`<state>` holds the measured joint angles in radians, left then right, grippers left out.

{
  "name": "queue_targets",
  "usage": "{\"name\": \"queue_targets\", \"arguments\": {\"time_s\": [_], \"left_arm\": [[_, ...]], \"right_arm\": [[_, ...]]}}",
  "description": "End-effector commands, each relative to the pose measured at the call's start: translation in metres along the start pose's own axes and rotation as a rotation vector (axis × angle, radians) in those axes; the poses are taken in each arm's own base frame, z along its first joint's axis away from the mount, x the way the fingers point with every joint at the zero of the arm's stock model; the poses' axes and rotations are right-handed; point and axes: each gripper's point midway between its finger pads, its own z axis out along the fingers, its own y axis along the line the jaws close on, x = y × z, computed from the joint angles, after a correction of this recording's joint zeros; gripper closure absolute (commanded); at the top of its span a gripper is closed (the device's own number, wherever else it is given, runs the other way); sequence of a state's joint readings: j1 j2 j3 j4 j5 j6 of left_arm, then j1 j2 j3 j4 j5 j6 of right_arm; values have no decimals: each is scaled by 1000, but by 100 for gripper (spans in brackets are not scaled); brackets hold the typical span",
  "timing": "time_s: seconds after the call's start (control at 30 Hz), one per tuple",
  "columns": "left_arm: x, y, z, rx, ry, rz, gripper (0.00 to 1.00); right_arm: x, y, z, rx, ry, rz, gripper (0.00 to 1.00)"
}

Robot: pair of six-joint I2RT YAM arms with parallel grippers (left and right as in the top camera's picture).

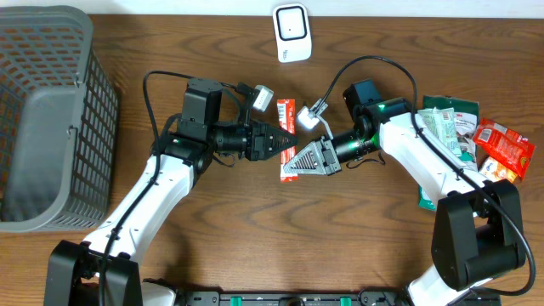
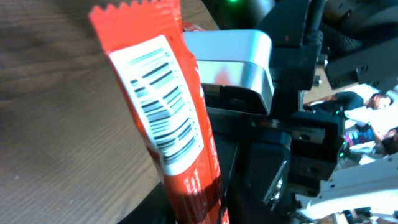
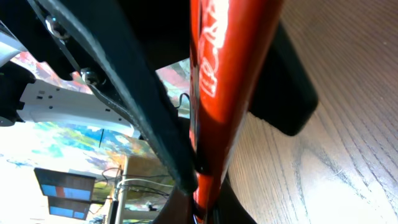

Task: Scan the item barcode
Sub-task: 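Open the left gripper and release the sachet to the right gripper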

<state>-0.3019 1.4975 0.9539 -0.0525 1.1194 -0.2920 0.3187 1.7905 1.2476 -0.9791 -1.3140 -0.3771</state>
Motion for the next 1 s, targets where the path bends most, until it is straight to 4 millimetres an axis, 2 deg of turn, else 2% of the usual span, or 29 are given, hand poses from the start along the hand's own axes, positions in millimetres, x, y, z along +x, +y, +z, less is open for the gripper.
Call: {"name": "queue_targets", "arguments": {"time_s": [0.0, 0.13, 0.3, 0.53, 0.63, 0.7, 0.8, 0.97], "left_arm": [[0, -2, -1, 12, 0, 11, 86], [0, -2, -1, 12, 0, 11, 92], [-1, -2, -2, 11, -2, 11, 93], [-2, -3, -2, 13, -6, 20, 93], [-2, -3, -2, 13, -6, 20, 93], [-2, -3, -2, 13, -7, 21, 93], [-6, -4, -2, 17, -16, 5, 93], [-29, -10, -3, 24, -94, -73, 93]], "right_arm": [[-7, 13, 1, -36, -14, -64, 99], [-9, 12, -1, -32, -23, -77, 99], [-10, 10, -5, -26, -34, -74, 99], [-12, 7, -10, -18, -48, -75, 85], [-14, 6, -12, -15, -56, -83, 69], [-15, 6, -12, -14, -58, -91, 67], [-15, 6, -12, -15, -59, -93, 70], [-27, 24, -27, -130, -144, -122, 65]]}}
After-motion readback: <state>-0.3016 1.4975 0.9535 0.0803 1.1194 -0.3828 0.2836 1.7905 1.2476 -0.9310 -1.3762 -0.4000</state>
